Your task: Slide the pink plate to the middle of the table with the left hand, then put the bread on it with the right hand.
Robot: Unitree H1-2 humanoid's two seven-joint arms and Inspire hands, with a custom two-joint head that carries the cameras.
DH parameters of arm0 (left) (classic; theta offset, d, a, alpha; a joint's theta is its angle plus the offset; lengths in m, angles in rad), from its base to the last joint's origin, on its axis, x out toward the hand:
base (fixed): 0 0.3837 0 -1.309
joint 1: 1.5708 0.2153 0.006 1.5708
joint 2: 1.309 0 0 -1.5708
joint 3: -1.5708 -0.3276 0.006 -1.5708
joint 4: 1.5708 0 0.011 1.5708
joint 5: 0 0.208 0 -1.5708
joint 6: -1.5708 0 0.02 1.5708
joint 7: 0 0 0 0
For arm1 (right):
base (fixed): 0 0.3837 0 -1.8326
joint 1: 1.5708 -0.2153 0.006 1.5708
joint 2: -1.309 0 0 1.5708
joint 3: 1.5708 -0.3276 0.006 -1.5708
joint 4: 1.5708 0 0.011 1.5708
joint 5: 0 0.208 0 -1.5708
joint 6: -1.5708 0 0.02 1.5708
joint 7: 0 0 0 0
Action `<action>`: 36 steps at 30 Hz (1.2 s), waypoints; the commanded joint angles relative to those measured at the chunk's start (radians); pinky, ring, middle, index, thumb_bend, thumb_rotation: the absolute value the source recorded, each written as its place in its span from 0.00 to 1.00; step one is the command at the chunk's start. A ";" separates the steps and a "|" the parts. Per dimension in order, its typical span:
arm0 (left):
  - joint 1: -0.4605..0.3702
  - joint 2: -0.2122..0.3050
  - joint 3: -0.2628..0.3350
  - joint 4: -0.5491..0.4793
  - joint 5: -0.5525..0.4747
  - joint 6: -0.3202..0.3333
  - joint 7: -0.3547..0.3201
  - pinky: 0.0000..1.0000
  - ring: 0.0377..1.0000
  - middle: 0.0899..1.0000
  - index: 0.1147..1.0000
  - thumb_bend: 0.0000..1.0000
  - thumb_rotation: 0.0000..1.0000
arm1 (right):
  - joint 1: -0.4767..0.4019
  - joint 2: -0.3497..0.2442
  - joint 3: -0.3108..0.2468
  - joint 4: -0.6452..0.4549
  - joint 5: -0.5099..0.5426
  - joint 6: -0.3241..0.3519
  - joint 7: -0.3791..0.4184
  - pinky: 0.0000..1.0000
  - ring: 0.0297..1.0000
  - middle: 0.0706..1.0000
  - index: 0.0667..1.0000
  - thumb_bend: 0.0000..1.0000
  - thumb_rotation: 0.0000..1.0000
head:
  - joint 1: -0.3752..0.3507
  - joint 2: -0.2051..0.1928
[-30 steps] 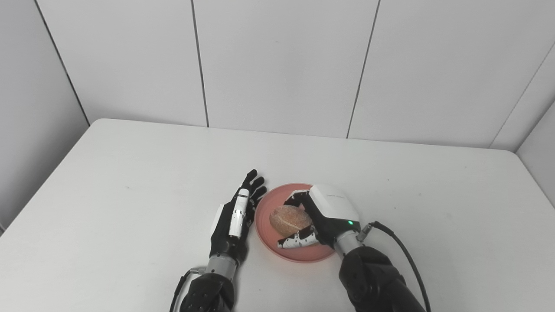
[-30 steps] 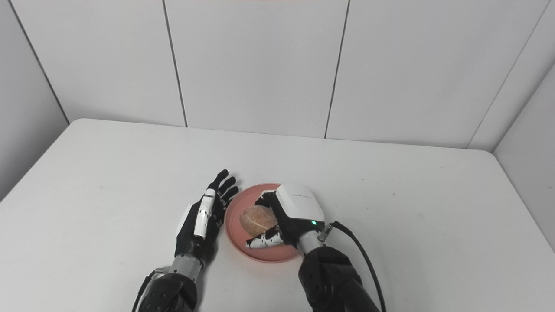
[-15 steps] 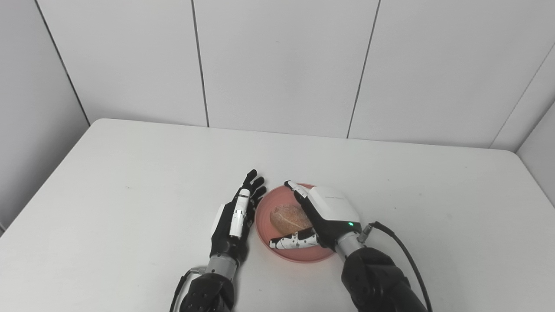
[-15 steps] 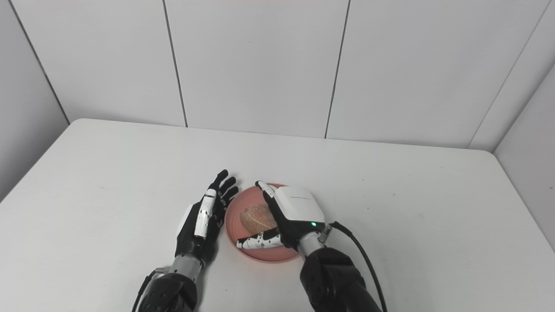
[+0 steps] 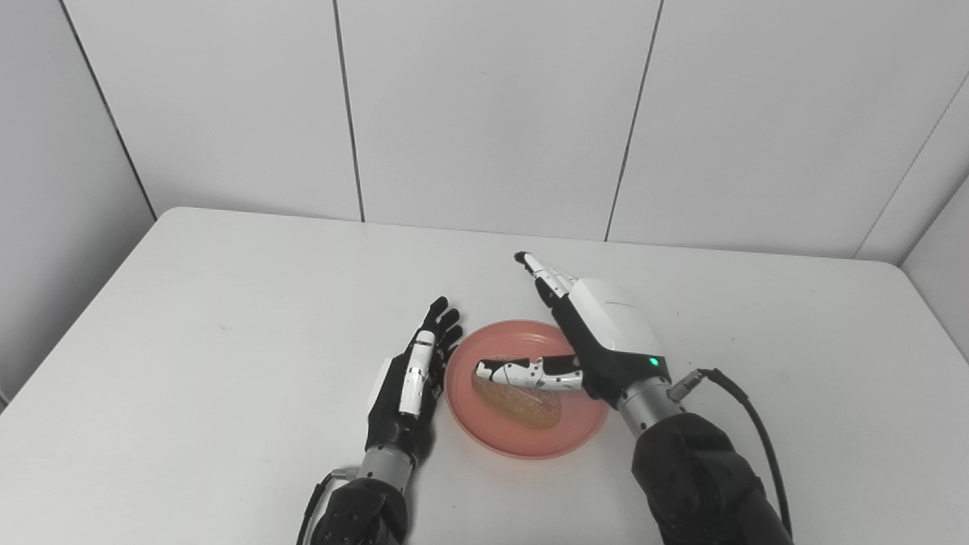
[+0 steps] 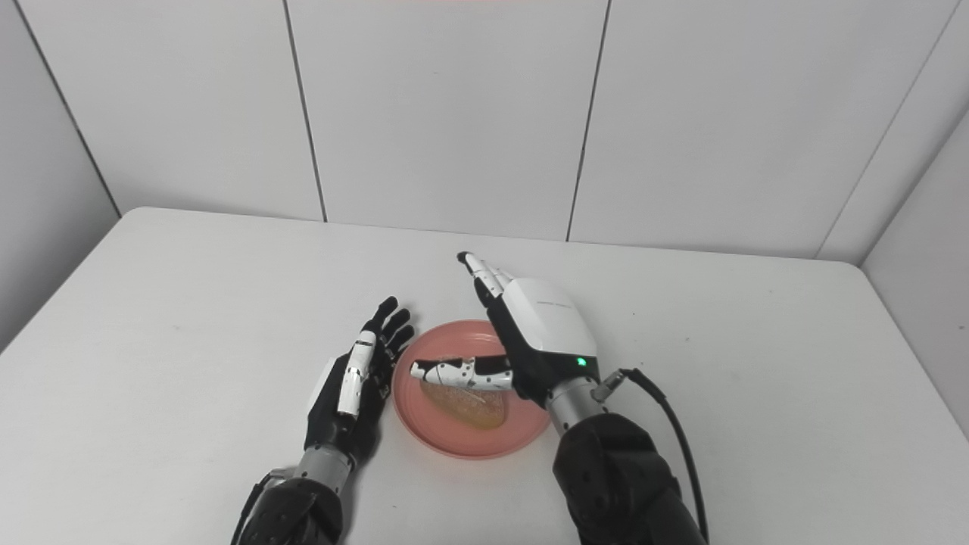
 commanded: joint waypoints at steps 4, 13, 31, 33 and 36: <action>0.014 -0.002 0.004 -0.002 0.009 -0.002 0.010 0.93 0.91 0.92 0.91 0.42 1.00 | 0.042 0.000 -0.100 -0.067 0.118 -0.091 -0.112 0.79 0.88 0.92 0.95 0.90 0.87 | -0.004 -0.002; 0.025 0.010 0.007 -0.014 0.008 -0.015 0.003 0.93 0.91 0.92 0.90 0.43 1.00 | 0.155 0.017 -0.199 -0.032 0.292 -0.172 -0.225 0.85 0.91 0.93 0.94 0.79 1.00 | -0.021 -0.012; 0.045 0.019 0.009 -0.041 0.011 -0.016 0.005 0.94 0.93 0.93 0.91 0.42 1.00 | 0.267 0.086 -0.272 0.080 0.606 -0.220 -0.257 0.85 0.92 0.94 0.93 0.59 1.00 | -0.022 -0.014; 0.044 0.019 0.009 -0.035 0.010 -0.020 0.004 0.94 0.92 0.93 0.91 0.43 1.00 | 0.267 0.090 -0.278 0.096 0.629 -0.224 -0.260 0.86 0.92 0.93 0.93 0.52 1.00 | -0.025 -0.015; 0.045 0.023 0.007 -0.025 0.008 -0.029 -0.004 0.94 0.93 0.93 0.91 0.43 1.00 | 0.270 0.101 -0.288 0.119 0.652 -0.245 -0.273 0.86 0.91 0.92 0.92 0.43 1.00 | -0.028 -0.015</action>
